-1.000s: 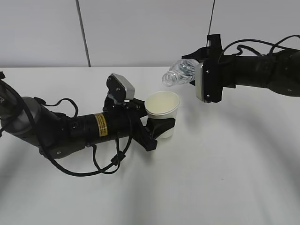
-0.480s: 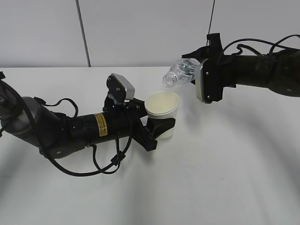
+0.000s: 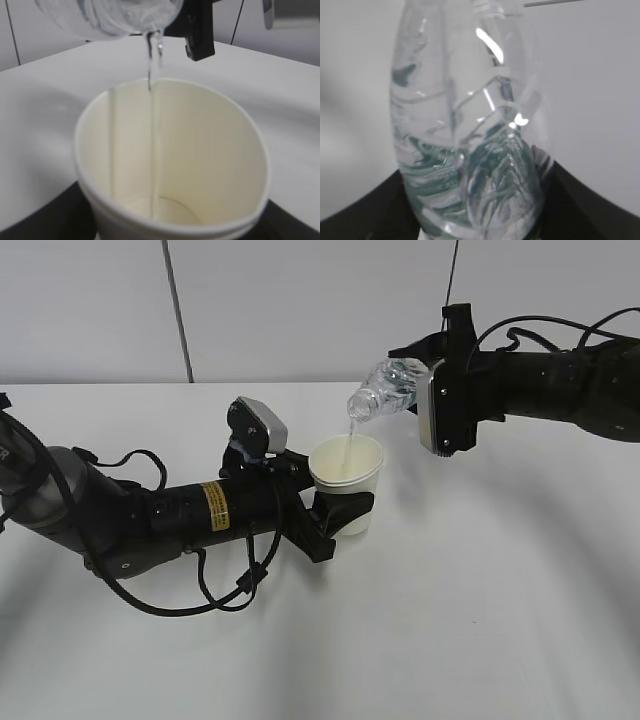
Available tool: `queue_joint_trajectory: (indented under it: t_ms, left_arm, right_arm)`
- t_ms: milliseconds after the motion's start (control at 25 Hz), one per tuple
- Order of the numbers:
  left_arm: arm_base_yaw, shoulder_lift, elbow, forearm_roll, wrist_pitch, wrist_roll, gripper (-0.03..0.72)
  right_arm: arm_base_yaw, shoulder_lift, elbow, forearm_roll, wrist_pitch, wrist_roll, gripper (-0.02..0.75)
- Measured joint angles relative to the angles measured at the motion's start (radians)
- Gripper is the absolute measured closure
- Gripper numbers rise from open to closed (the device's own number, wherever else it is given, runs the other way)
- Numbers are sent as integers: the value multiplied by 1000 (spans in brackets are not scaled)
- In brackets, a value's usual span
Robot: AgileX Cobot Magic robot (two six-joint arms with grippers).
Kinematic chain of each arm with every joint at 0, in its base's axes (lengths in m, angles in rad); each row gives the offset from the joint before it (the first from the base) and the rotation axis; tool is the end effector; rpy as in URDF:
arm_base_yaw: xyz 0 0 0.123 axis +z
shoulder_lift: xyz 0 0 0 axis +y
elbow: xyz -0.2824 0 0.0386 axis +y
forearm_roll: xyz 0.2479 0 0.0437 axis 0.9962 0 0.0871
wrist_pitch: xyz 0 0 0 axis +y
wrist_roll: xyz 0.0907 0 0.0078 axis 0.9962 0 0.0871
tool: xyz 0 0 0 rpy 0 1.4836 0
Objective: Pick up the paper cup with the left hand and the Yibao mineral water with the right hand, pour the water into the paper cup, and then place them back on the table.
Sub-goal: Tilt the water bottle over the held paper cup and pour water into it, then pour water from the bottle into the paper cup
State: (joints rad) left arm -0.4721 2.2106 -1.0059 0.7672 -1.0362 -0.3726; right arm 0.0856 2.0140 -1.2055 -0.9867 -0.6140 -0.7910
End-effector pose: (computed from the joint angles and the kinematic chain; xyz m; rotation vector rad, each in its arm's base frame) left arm 0.3317 -0.2303 0.0935 0.9360 1.5836 -0.8495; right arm 0.4284 0.0806 0.1849 -1.6783 0.9388 -0.6092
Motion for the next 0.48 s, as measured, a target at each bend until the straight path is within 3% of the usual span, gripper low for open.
queue_joint_trajectory:
  t_ms: [480]
  left_arm:
    - [0, 0, 0, 0, 1, 0, 263]
  right_arm:
    - [0, 0, 0, 2, 0, -38, 296]
